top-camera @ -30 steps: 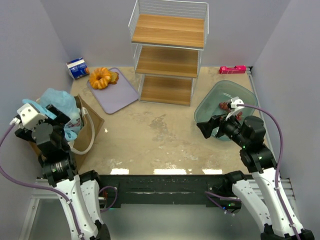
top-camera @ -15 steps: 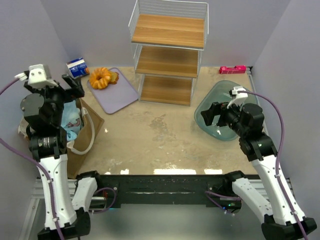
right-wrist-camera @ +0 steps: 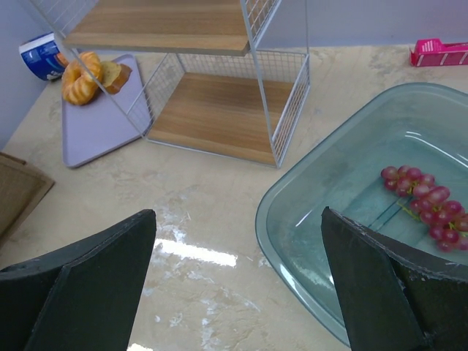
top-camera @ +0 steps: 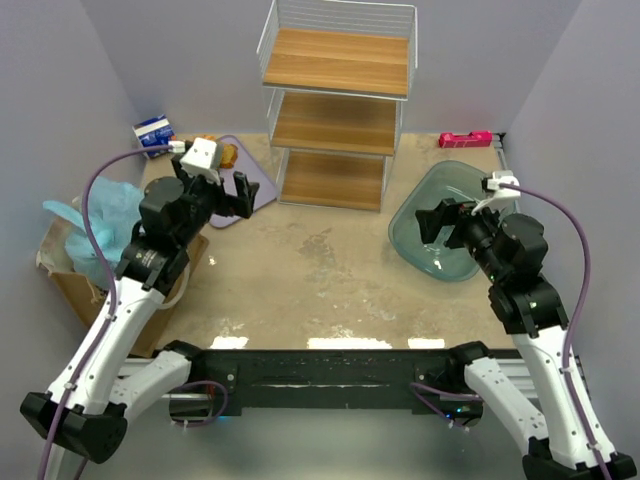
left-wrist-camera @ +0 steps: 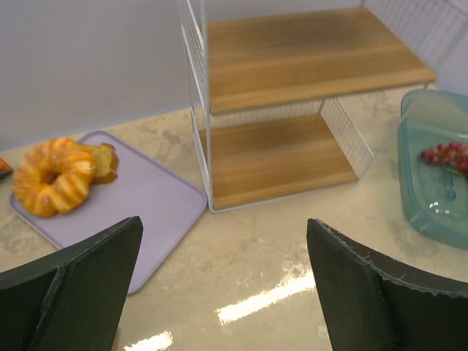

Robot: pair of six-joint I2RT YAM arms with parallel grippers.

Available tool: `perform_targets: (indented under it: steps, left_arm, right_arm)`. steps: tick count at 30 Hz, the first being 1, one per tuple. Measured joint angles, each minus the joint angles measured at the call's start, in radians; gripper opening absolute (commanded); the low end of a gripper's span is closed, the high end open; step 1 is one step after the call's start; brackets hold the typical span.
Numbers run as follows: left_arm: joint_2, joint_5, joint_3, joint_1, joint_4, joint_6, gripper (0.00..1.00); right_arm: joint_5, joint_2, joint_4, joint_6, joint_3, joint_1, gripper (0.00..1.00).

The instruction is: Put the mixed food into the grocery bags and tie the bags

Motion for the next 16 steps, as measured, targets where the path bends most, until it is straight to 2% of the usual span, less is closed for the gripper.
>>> perform_targets:
  steps: [4,16]
  left_arm:
    - [-0.032,0.026,-0.114,-0.004,0.043,-0.012,1.00]
    - [-0.153,0.059,-0.154,-0.004,0.163,-0.039,1.00]
  right_arm:
    - [0.019,-0.043,0.011,-0.011,-0.011,0.000,0.99]
    - [0.056,-0.119,0.040,-0.052,-0.034,0.000,0.99]
